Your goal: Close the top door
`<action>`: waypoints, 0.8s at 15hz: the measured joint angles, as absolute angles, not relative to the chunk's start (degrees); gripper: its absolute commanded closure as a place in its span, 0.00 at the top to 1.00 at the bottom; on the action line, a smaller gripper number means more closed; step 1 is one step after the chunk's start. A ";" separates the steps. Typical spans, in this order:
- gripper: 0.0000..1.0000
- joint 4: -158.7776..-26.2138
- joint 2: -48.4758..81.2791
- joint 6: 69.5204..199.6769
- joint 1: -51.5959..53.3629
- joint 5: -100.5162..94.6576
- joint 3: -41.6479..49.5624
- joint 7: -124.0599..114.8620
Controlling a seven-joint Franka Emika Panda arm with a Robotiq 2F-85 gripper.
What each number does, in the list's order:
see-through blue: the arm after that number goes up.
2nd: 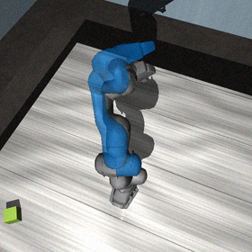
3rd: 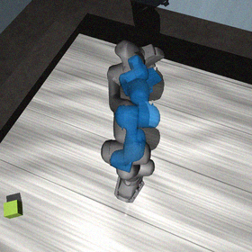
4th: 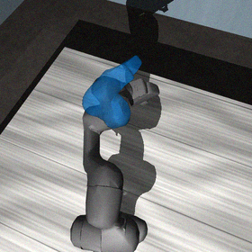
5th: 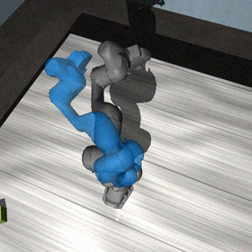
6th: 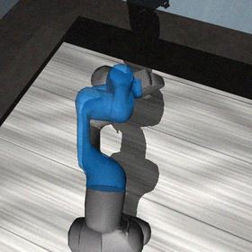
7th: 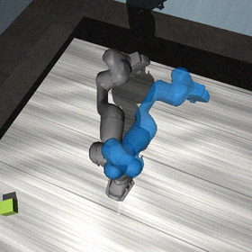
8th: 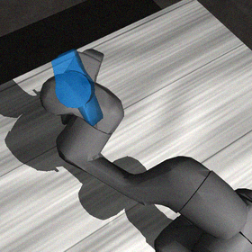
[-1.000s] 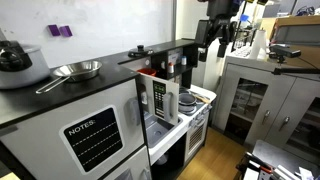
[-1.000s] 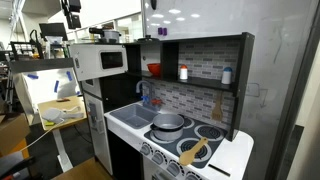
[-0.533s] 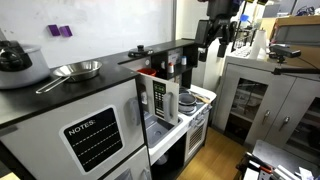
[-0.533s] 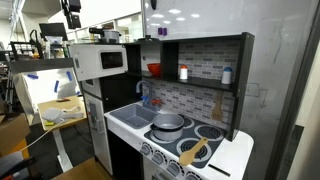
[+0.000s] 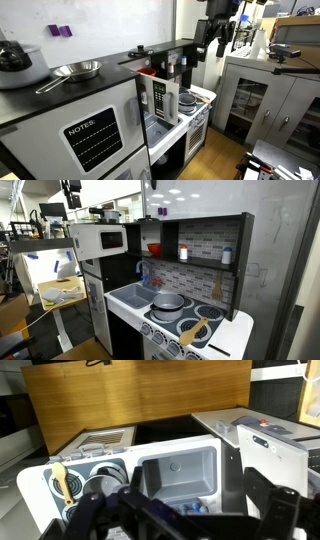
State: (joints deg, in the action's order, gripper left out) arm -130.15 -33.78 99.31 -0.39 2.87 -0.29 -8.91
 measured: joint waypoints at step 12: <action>1.00 -125.77 -26.78 100.87 3.32 2.60 -7.56 -9.04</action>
State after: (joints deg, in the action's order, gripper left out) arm -125.77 -26.78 100.87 3.32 2.60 -7.56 -9.04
